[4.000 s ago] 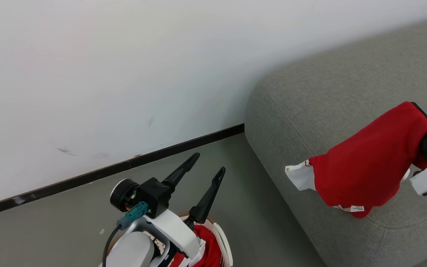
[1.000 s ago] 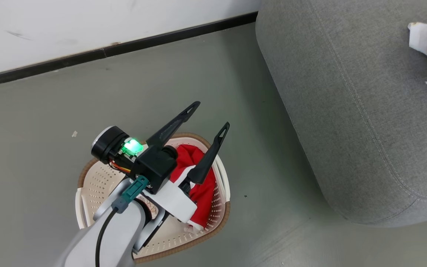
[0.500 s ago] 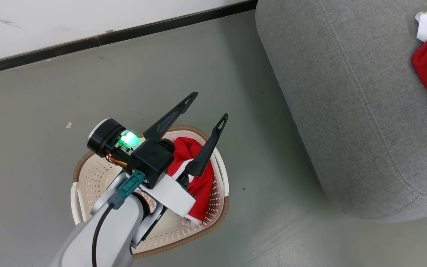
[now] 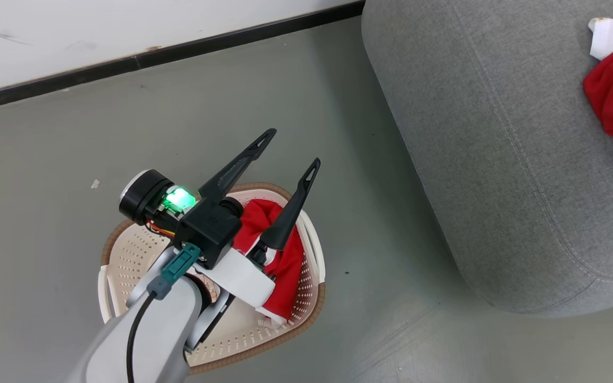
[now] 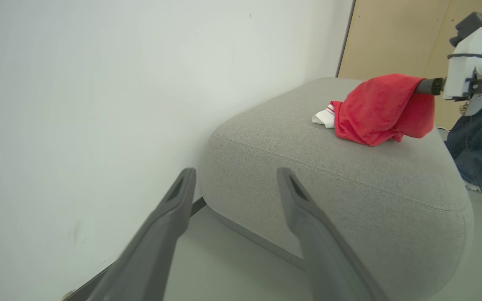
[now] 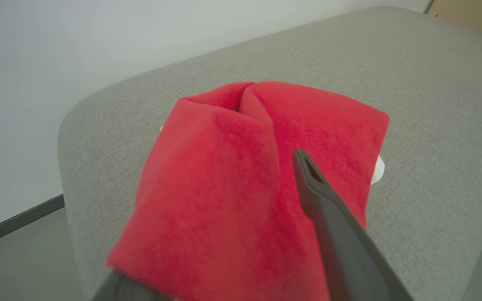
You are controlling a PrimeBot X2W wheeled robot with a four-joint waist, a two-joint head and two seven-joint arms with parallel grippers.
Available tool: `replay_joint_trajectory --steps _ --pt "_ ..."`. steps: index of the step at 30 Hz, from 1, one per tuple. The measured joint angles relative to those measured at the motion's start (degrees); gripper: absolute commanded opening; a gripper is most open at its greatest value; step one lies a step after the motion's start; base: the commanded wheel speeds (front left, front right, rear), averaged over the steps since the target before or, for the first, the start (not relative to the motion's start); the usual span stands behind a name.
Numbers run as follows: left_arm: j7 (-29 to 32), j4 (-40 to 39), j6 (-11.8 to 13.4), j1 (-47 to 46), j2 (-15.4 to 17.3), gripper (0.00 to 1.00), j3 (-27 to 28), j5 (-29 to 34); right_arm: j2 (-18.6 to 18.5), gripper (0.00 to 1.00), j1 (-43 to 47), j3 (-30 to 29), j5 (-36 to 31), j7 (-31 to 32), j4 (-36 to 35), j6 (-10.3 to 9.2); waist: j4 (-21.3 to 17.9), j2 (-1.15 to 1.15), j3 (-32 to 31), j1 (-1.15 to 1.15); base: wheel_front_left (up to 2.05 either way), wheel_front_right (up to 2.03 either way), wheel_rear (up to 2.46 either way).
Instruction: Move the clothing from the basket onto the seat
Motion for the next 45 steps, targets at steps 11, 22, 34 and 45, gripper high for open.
replay_joint_trajectory --steps 11,22,34,45 --pt "-1.7 1.2 0.2 0.0 -0.3 1.0 0.8 -0.5 2.8 1.0 3.7 5.4 -0.6 -0.2 -6.4 0.0 -1.6 0.0 -1.3 0.0 0.0 0.0 0.0" --pt "-3.6 2.7 0.9 0.1 -0.4 1.0 2.1 -1.2 4.9 1.0 11.6 9.3 1.1 -0.2 -14.0 0.0 -3.9 0.0 -3.5 0.0 0.0 0.0 0.0" --pt "-5.4 4.9 2.0 2.3 0.2 1.0 5.1 -2.3 4.8 1.0 16.1 13.0 1.4 -0.2 -25.7 0.0 -5.3 0.0 -7.4 0.0 0.0 0.0 0.0" --pt "-6.7 7.7 5.1 7.0 0.6 1.0 10.0 -4.3 4.4 1.0 16.1 17.3 -1.9 -0.2 -33.9 0.0 -3.8 0.0 -11.6 0.0 0.0 0.0 0.0"
